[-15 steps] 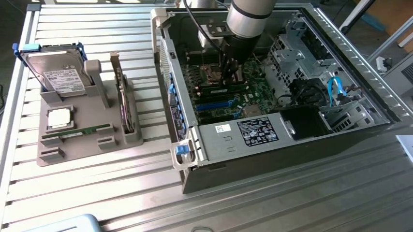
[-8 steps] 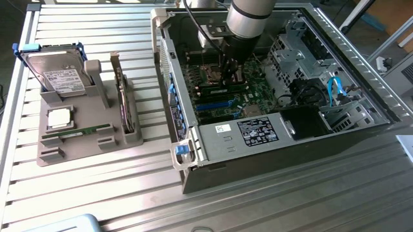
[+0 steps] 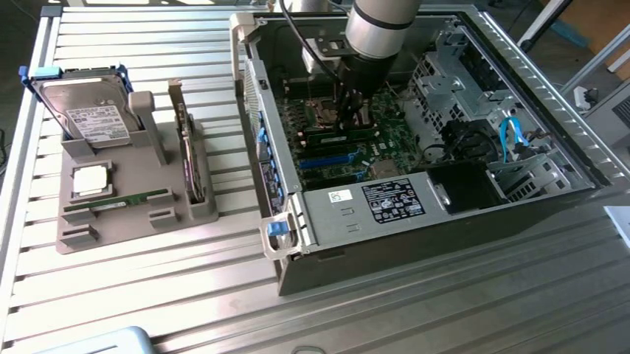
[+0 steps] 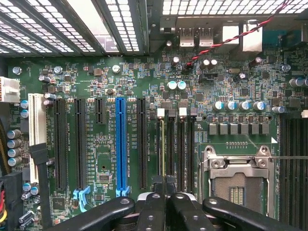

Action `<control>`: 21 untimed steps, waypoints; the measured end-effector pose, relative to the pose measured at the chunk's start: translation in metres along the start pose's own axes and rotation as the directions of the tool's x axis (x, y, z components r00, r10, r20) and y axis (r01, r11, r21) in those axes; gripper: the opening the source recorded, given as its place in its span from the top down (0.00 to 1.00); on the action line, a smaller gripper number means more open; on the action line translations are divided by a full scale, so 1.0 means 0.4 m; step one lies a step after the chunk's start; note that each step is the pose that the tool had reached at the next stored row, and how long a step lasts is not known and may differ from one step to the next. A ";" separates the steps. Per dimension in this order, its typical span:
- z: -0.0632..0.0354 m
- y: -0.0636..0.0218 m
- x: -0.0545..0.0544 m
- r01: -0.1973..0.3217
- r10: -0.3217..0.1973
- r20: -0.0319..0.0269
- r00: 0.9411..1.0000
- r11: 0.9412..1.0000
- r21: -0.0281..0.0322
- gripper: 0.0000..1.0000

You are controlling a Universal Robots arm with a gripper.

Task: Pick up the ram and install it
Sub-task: 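Press down the ram until it locks into place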

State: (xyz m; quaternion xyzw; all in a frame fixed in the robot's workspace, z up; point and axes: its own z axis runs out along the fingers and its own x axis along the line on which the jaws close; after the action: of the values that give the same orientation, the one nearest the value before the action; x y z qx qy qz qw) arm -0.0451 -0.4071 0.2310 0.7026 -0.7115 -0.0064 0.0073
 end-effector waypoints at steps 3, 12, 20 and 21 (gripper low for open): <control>-0.002 0.000 0.000 0.000 0.000 0.001 1.000 1.000 0.001 0.89; -0.023 0.012 0.000 0.000 0.000 0.000 1.000 1.000 0.000 0.89; -0.022 0.091 0.001 0.000 0.000 0.004 1.000 1.000 0.010 0.89; -0.022 0.097 0.001 0.000 0.000 0.004 1.000 1.000 0.011 0.89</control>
State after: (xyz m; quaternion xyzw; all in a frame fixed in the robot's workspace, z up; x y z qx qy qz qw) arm -0.0838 -0.4072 0.2404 0.7026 -0.7116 -0.0040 0.0023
